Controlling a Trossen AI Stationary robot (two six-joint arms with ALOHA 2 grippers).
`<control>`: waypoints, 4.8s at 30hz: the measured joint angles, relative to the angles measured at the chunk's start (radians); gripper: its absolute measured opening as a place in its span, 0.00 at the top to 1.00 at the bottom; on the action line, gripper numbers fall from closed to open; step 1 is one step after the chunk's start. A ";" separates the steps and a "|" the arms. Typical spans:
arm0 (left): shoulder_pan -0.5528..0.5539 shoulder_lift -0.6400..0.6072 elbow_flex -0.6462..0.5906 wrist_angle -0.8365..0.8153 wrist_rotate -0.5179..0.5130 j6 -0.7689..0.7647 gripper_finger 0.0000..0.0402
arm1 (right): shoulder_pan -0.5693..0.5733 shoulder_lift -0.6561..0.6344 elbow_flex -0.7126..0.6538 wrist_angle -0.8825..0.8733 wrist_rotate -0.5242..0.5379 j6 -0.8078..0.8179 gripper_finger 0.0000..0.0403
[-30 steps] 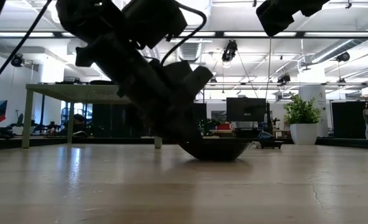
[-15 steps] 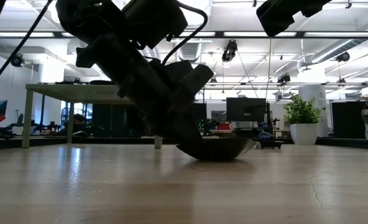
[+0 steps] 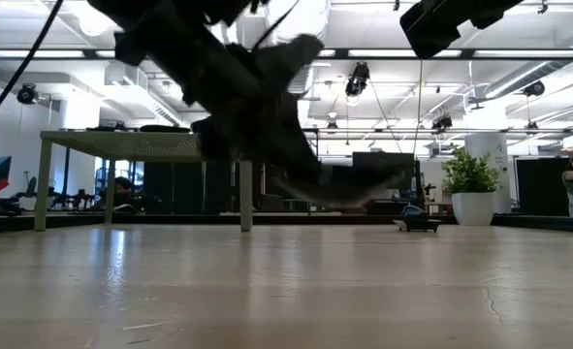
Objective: Pick & Place Mini shaped plates
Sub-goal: Stack the black leaf shaped plate on top of the leaf shaped plate on the shelf, then stack the black square shaped plate on top of the square shaped plate on the shelf
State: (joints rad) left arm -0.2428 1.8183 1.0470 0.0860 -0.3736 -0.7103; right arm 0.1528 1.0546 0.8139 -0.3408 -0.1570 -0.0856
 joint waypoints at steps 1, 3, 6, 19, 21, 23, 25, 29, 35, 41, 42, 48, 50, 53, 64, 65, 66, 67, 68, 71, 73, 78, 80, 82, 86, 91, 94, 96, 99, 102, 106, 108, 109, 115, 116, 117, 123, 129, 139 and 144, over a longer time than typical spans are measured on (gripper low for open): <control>-0.001 -0.013 0.000 0.000 -0.007 0.002 1.00 | 0.000 0.000 -0.001 0.000 0.000 0.000 0.62; -0.002 -0.044 -0.003 -0.010 -0.020 0.005 1.00 | 0.000 0.000 -0.001 0.000 0.000 0.000 0.62; -0.003 -0.097 -0.003 -0.046 -0.055 0.008 1.00 | 0.000 0.000 -0.001 0.000 0.000 0.000 0.61; -0.003 -0.368 -0.005 -0.276 -0.184 0.003 1.00 | 0.000 0.000 -0.018 0.001 -0.001 0.020 0.62; -0.004 -0.409 -0.005 -0.289 -0.229 0.003 1.00 | 0.000 0.000 -0.018 0.001 0.000 0.023 0.61; -0.004 -0.449 -0.005 -0.310 -0.285 0.002 1.00 | 0.000 0.000 -0.018 0.002 0.000 0.024 0.62; -0.005 -0.487 -0.005 -0.324 -0.352 -0.002 1.00 | 0.000 0.000 -0.018 0.001 0.000 0.026 0.61; -0.009 -0.547 -0.005 -0.363 -0.514 -0.006 1.00 | 0.000 0.000 -0.018 0.001 -0.001 0.026 0.62; -0.008 -0.607 -0.006 -0.435 -0.730 -0.026 1.00 | 0.000 0.000 -0.020 0.001 0.000 0.026 0.62; -0.005 -0.678 -0.006 -0.519 -0.860 -0.080 1.00 | 0.000 0.000 -0.023 0.001 0.000 0.031 0.62; -0.005 -0.691 -0.006 -0.538 -0.896 -0.102 1.00 | 0.000 0.000 -0.023 0.001 0.000 0.031 0.62; 0.003 -0.747 -0.006 -0.713 -1.007 -0.276 1.00 | 0.000 0.000 -0.023 0.002 0.000 0.034 0.62; 0.007 -0.762 -0.006 -0.779 -1.008 -0.338 1.00 | 0.000 0.000 -0.023 0.002 0.000 0.034 0.62; 0.020 -0.782 -0.006 -0.856 -0.969 -0.381 1.00 | 0.000 0.000 -0.023 0.002 0.000 0.034 0.62; 0.218 -0.912 -0.004 -1.083 -0.558 -0.230 1.00 | 0.000 0.000 -0.023 0.011 0.000 0.031 0.62; 0.244 -0.919 -0.001 -1.092 -0.528 -0.184 1.00 | 0.000 0.000 -0.023 0.015 0.000 0.030 0.62; 0.272 -0.925 0.001 -1.093 -0.494 -0.144 1.00 | 0.000 0.000 -0.023 0.019 0.000 0.030 0.62; 0.304 -0.929 0.006 -1.094 -0.453 -0.108 1.00 | 0.000 0.000 -0.023 0.023 0.000 0.030 0.62; 0.333 -0.932 0.011 -1.094 -0.414 -0.067 1.00 | 0.000 0.000 -0.023 0.026 0.000 0.028 0.62; 0.419 -0.931 0.031 -1.094 -0.313 0.061 1.00 | 0.000 0.000 -0.023 0.043 0.000 0.011 0.62; 0.476 -0.926 0.047 -1.094 -0.278 0.119 1.00 | 0.000 -0.001 -0.023 0.050 0.000 -0.001 0.62; 0.598 -0.904 0.098 -1.090 -0.254 0.339 1.00 | 0.000 -0.001 -0.023 0.093 0.000 -0.009 0.62; 0.627 -0.883 0.116 -1.090 -0.248 0.412 1.00 | 0.000 -0.001 -0.023 0.106 0.001 -0.032 0.62; 0.649 -0.859 0.130 -1.089 -0.240 0.473 1.00 | 0.000 -0.001 -0.023 0.119 0.001 -0.055 0.62; 0.679 -0.813 0.146 -1.089 -0.172 0.593 1.00 | 0.000 -0.001 -0.023 0.129 0.001 -0.075 0.62; 0.701 -0.769 0.150 -1.089 -0.150 0.679 1.00 | 0.000 -0.001 -0.023 0.155 0.001 -0.076 0.62; 0.702 -0.749 0.146 -1.090 -0.134 0.705 1.00 | 0.000 -0.001 -0.023 0.161 0.001 -0.076 0.62; 0.703 -0.743 0.145 -1.086 -0.124 0.718 1.00 | 0.000 -0.001 -0.023 0.161 0.001 -0.076 0.62; 0.713 -0.738 0.146 -1.081 -0.114 0.721 1.00 | 0.000 -0.001 -0.023 0.161 0.001 -0.076 0.62; 0.718 -0.733 0.145 -1.081 -0.114 0.721 1.00 | 0.000 -0.001 -0.023 0.161 0.001 -0.076 0.62; 0.721 -0.727 0.144 -1.081 -0.117 0.721 1.00 | 0.000 -0.001 -0.023 0.161 0.001 -0.074 0.62; 0.721 -0.721 0.144 -1.081 -0.122 0.722 1.00 | 0.000 -0.001 -0.023 0.161 0.001 -0.075 0.62; 0.721 -0.719 0.144 -1.081 -0.123 0.722 1.00 | 0.000 -0.001 -0.023 0.161 0.001 -0.075 0.62; 0.721 -0.700 0.143 -1.081 -0.125 0.756 0.97 | 0.000 -0.001 -0.023 0.162 0.001 -0.074 0.62; 0.721 -0.696 0.143 -1.081 -0.125 0.757 0.96 | 0.000 -0.001 -0.023 0.162 0.000 -0.072 0.62; 0.721 -0.694 0.143 -1.081 -0.124 0.759 0.95 | 0.000 -0.001 -0.023 0.162 0.001 -0.072 0.62; 0.721 -0.687 0.143 -1.081 -0.125 0.762 0.89 | 0.000 0.000 -0.023 0.162 0.001 -0.072 0.62; 0.721 -0.687 0.143 -1.081 -0.136 0.771 0.86 | 0.000 0.000 -0.023 0.163 0.001 -0.072 0.62; 0.720 -0.688 0.169 -1.081 -0.335 0.779 0.86 | 0.000 0.001 -0.023 0.163 0.001 -0.072 0.62; 0.694 -0.689 0.215 -1.081 -0.277 0.726 0.86 | 0.000 0.001 -0.023 0.162 0.026 -0.066 0.62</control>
State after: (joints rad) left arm 0.4516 1.1290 1.2623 -0.9953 -0.6504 0.0160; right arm 0.1524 1.0554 0.7909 -0.1792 -0.1307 -0.1518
